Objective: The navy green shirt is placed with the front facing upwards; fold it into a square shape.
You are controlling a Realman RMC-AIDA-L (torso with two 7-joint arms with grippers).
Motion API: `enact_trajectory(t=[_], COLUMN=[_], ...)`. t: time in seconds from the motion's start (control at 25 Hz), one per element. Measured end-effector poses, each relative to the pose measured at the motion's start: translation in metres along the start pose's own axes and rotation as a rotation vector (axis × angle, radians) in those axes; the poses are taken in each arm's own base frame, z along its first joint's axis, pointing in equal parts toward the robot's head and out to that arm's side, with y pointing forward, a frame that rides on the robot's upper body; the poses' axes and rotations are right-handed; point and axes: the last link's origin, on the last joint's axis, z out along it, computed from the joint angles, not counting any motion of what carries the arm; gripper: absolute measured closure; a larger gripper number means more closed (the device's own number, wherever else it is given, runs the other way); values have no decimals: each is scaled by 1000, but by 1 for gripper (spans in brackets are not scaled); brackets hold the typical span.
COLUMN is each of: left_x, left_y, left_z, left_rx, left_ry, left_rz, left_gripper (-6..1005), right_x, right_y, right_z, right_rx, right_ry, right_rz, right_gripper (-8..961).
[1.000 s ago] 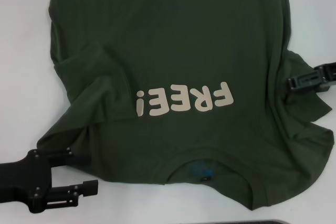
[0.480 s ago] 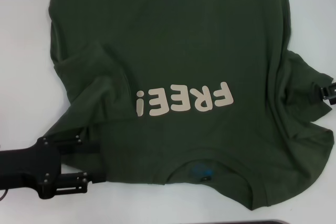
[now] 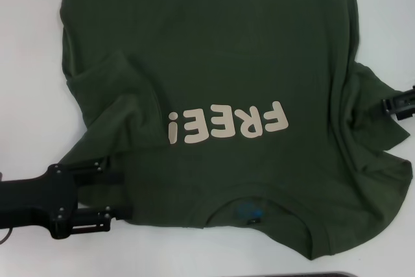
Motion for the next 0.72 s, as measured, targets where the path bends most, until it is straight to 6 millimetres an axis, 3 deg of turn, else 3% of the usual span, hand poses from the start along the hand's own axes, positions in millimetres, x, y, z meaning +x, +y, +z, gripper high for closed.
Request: enact_trajectory(t=[0.72], left_x=[-1], left_y=[-2], left_z=[-2], left_rx=[27], left_ry=[19], left_rz=[-7], left_gripper=[281], right_x=[-14], right_y=[7], right_z=[7], right_rx=[17], right_ry=[-14], right_rz=[-22], right_gripper=[54])
